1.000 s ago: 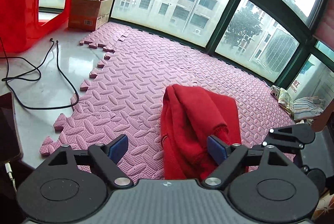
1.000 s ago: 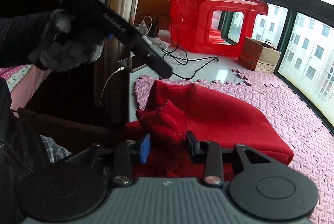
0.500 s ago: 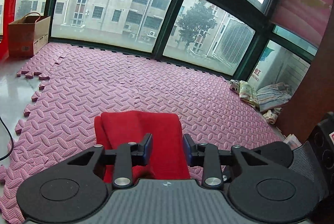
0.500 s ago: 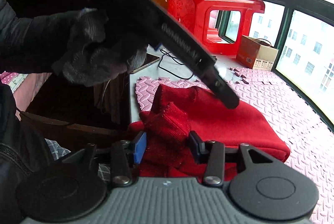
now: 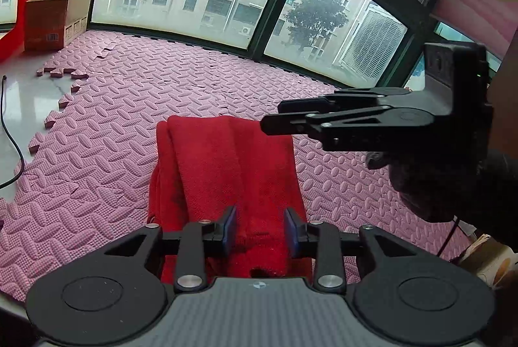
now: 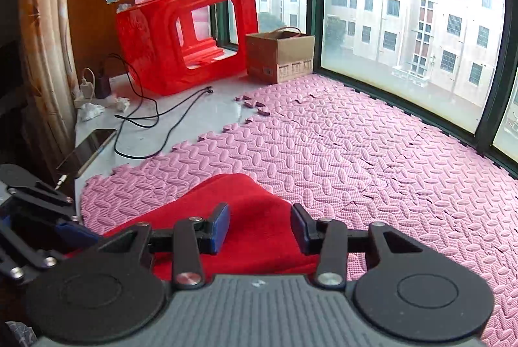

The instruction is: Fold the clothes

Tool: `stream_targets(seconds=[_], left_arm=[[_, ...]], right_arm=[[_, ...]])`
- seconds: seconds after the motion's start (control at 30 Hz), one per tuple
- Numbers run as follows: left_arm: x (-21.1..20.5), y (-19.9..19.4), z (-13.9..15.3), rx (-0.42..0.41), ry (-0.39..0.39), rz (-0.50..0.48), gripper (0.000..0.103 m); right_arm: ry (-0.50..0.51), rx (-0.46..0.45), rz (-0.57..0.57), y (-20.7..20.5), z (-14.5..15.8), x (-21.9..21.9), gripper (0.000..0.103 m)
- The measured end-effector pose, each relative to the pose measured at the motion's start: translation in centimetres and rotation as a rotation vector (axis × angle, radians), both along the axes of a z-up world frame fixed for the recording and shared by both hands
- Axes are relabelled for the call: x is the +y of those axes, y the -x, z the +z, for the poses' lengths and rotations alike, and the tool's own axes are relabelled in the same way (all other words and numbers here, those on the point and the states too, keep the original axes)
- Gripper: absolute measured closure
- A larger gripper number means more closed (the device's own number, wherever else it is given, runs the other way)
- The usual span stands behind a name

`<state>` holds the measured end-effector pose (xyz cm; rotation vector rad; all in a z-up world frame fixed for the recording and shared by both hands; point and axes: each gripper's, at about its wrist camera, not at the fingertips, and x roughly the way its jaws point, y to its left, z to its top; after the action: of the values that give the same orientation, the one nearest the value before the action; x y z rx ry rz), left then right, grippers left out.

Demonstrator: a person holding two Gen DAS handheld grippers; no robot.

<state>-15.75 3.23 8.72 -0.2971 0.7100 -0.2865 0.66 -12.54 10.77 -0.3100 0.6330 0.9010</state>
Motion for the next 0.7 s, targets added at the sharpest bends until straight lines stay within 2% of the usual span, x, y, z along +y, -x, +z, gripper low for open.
stream_targets(seconds=[0.07,0.17,0.3,0.43,0.5,0.6,0.7], left_arm=[[0.2,0.3,0.1,-0.004,0.01,0.007,0.062],[0.8,0.8,0.4,-0.017,0.027,0.014,0.058],[2.2,1.4,1.3,-0.047,0.059,0.031,0.057],[4.2,1.6,2.6,-0.093,0.047,0.105,0.057],[5.1,1.0,2.9,-0.09,0.048,0.138,0.057],[5.4,-0.7,2.7,-0.073,0.051,0.147,0.059],[4.5,-2.8,1.9,-0.044,0.064,0.103,0.07]], right_arm=[[0.037,0.009,-0.016,-1.3,-1.2,1.4,0.064],[0.082,0.005,0.008,-0.8,-2.2,2.5,0.065],[0.081,0.023,0.117,1.7,-2.4,4.0,0.065],[0.071,0.051,0.202,4.0,-2.5,4.8,0.065],[0.065,0.064,0.226,5.3,-2.6,4.9,0.07],[0.054,0.076,0.233,6.4,-2.5,4.7,0.07],[0.029,0.092,0.216,7.2,-2.2,4.1,0.07]])
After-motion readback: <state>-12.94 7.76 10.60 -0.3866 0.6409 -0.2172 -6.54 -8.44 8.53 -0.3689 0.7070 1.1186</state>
